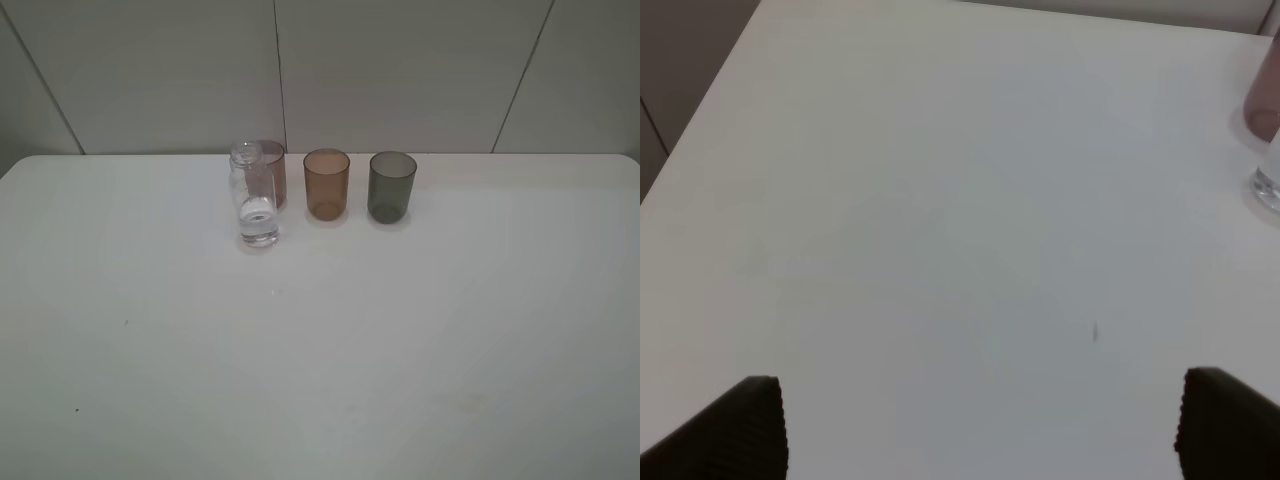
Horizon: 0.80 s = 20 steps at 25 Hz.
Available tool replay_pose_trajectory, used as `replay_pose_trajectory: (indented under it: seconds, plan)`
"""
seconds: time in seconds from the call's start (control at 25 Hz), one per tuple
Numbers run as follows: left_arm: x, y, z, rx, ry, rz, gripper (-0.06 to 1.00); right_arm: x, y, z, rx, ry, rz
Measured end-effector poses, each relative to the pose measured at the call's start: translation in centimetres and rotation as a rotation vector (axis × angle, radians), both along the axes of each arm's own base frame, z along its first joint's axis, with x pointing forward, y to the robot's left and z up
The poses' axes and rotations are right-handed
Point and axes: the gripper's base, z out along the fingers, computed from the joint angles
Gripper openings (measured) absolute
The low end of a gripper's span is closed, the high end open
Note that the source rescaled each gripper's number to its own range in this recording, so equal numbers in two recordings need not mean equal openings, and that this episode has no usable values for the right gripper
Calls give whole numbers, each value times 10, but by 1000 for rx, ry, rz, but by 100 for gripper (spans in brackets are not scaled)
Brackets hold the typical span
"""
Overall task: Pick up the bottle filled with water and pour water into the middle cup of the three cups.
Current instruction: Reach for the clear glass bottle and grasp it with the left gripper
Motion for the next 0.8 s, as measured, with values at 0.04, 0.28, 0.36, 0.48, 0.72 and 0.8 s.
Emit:
replay_pose_trajectory:
  seconds: [0.04, 0.28, 0.36, 0.48, 0.72, 0.8]
  plan:
    - [0, 0, 0, 0, 0, 0, 100, 0, 0, 0, 0, 0, 0]
    - [0, 0, 0, 0, 0, 0, 100, 0, 0, 0, 0, 0, 0]
    - [0, 0, 0, 0, 0, 0, 100, 0, 0, 0, 0, 0, 0]
    - [0, 0, 0, 0, 0, 0, 100, 0, 0, 0, 0, 0, 0]
    - [0, 0, 0, 0, 0, 0, 100, 0, 0, 0, 0, 0, 0]
    - [0, 0, 0, 0, 0, 0, 100, 0, 0, 0, 0, 0, 0]
